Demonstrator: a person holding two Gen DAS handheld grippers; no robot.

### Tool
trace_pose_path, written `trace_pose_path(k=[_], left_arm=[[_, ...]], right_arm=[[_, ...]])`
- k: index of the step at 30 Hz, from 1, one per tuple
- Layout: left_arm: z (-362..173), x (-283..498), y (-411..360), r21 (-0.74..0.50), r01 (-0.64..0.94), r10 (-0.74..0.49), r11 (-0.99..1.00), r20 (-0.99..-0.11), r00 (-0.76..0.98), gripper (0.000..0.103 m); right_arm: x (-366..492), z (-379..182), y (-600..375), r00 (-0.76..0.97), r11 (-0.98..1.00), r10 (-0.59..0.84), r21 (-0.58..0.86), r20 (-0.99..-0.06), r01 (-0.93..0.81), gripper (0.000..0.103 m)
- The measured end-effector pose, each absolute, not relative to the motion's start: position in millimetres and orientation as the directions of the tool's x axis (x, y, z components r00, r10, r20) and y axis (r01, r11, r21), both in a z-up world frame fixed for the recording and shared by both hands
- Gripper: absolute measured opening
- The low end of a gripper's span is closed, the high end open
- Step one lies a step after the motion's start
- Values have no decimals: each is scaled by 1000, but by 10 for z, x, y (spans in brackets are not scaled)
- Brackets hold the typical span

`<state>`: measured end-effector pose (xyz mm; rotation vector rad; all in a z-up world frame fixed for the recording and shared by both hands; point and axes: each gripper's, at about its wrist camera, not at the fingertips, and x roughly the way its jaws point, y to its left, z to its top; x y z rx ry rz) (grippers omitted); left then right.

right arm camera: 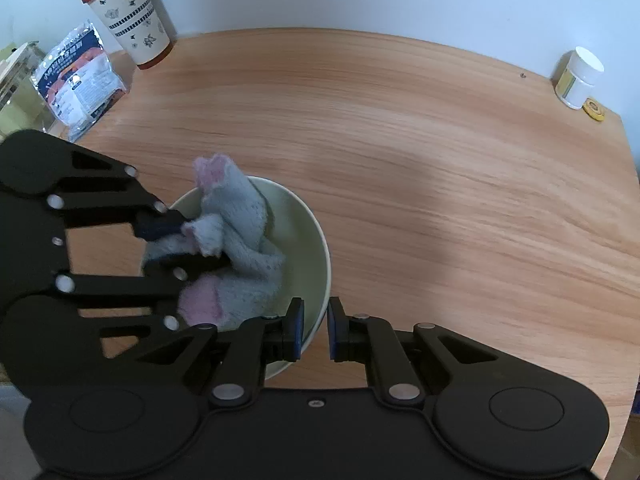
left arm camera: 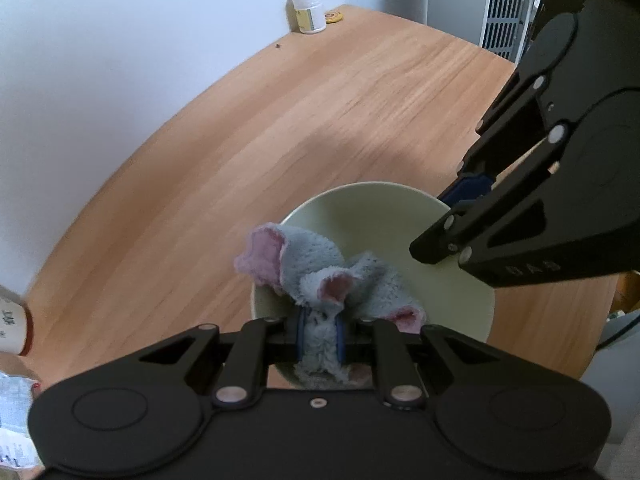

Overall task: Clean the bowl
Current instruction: 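Wipe the towel around the bowl's inner wall with the left gripper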

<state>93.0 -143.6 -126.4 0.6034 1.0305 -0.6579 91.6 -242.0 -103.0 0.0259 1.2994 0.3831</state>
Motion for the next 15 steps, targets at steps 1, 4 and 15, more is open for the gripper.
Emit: trace_pose_path(k=[1, 4, 15], left_arm=[[-1276, 935, -1441, 140, 741, -210, 657, -910, 358, 13], [-1317, 947, -1457, 124, 755, -226, 644, -912, 343, 13], [-1262, 929, -1411, 153, 718, -260, 679, -864, 430, 13]], right_arm=[[913, -1028, -2427, 214, 936, 293, 233, -932, -264, 14], [917, -1027, -2441, 211, 935, 298, 240, -931, -263, 14], [891, -1017, -2442, 215, 920, 318, 246, -923, -304, 17]])
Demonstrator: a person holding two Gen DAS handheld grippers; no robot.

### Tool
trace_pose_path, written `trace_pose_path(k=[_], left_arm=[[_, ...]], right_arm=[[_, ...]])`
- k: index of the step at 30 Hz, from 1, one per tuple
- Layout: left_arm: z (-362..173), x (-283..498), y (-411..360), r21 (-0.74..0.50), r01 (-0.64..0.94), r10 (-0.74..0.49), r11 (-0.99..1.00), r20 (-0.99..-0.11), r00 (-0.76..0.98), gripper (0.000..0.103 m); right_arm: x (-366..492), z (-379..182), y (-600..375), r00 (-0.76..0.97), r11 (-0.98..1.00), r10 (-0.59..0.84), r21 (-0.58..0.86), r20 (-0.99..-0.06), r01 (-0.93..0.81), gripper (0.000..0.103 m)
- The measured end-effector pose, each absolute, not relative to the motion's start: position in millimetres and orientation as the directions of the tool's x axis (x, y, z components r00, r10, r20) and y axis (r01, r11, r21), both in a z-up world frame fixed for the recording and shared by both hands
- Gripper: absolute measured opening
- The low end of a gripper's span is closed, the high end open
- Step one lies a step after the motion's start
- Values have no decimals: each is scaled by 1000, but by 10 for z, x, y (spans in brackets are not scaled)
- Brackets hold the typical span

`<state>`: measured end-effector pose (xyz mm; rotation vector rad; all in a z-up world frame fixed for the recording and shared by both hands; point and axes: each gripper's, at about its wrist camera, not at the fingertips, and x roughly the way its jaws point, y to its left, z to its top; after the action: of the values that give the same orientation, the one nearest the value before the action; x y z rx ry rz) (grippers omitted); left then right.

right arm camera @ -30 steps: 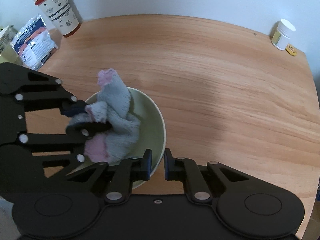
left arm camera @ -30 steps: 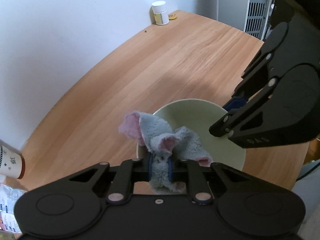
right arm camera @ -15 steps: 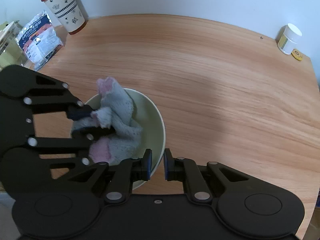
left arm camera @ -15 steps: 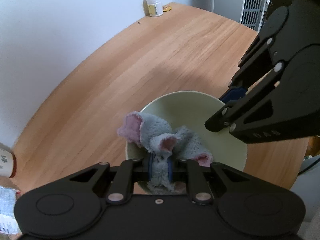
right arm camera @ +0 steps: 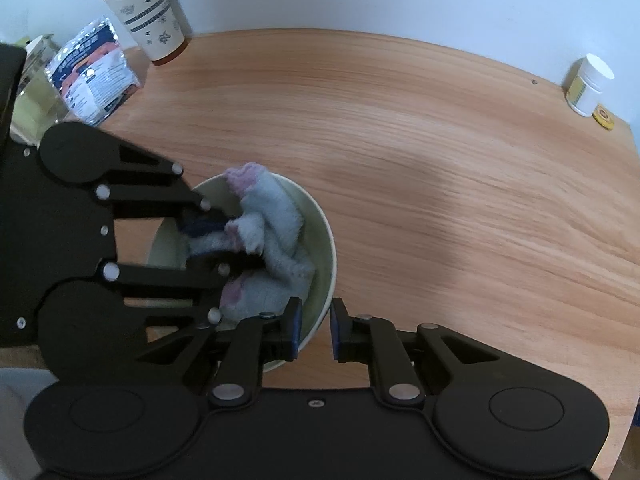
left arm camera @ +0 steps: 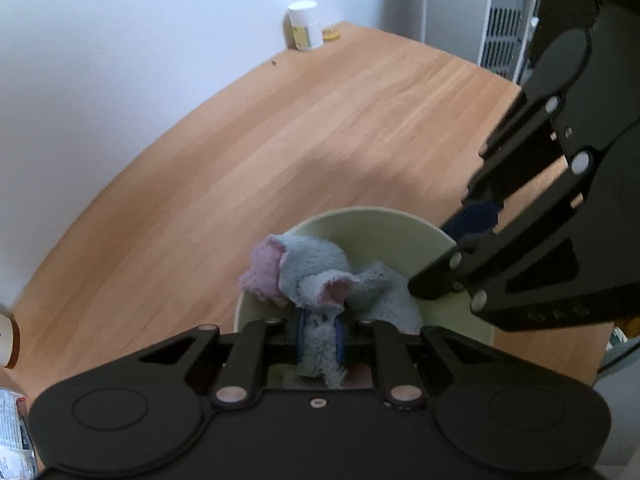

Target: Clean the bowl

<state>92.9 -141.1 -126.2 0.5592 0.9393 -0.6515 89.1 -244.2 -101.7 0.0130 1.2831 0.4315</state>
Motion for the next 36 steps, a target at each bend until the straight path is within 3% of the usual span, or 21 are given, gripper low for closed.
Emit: trace_pose_path(k=[11, 27, 36], left_arm=[[-985, 858, -1393, 214, 705, -261, 676, -825, 502, 13], [-1174, 934, -1420, 121, 793, -356, 597, -846, 397, 13], [-1088, 795, -1396, 78, 838, -418, 540, -839, 347, 13]], right_arm=[[898, -986, -2438, 220, 902, 333, 242, -917, -356, 18], [906, -936, -2445, 214, 890, 327, 224, -920, -397, 21], [1020, -631, -2871, 247, 879, 450, 377, -858, -291, 26]])
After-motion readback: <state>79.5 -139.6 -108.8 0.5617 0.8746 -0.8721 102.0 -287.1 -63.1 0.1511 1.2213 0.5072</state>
